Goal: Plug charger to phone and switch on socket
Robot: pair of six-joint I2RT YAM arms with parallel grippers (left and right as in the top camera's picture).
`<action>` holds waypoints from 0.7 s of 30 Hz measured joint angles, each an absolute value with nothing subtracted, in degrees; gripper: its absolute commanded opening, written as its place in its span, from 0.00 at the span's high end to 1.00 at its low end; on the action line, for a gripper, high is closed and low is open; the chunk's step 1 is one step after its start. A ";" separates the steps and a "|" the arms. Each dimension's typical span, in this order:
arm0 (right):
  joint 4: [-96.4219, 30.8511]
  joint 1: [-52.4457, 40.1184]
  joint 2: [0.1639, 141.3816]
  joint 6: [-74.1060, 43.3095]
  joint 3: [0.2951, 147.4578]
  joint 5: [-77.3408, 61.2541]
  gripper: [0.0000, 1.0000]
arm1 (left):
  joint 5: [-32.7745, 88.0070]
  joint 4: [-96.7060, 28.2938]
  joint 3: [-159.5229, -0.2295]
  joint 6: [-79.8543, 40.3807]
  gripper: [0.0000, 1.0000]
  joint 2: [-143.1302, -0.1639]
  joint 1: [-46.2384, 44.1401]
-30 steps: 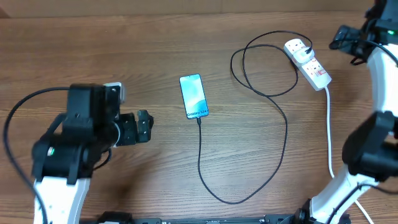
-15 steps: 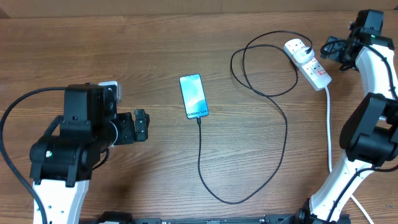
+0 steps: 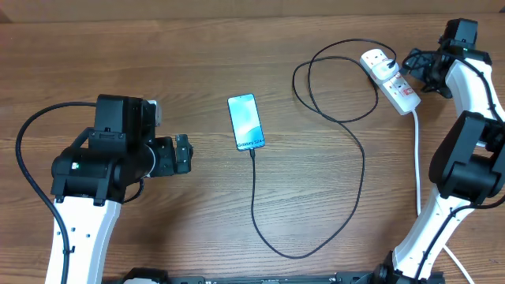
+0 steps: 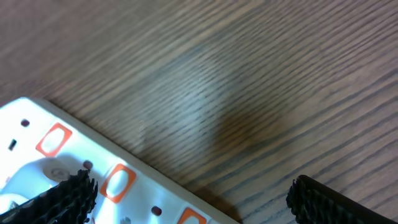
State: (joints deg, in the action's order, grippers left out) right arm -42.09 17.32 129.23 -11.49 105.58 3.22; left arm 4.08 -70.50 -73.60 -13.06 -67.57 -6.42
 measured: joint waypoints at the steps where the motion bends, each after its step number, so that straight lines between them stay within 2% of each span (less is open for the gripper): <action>1: -41.91 17.32 129.23 -11.92 105.58 3.31 0.00 | 4.08 -70.61 -73.60 -13.06 0.00 -67.59 -6.42; 21: -41.56 17.30 132.73 -13.50 105.58 2.48 0.00 | 4.08 -70.65 -73.60 -13.06 0.00 -67.59 -6.42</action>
State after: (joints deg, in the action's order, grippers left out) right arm -41.56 17.30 132.73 -13.50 105.58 2.48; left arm 4.08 -70.65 -73.60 -13.06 -67.59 -6.42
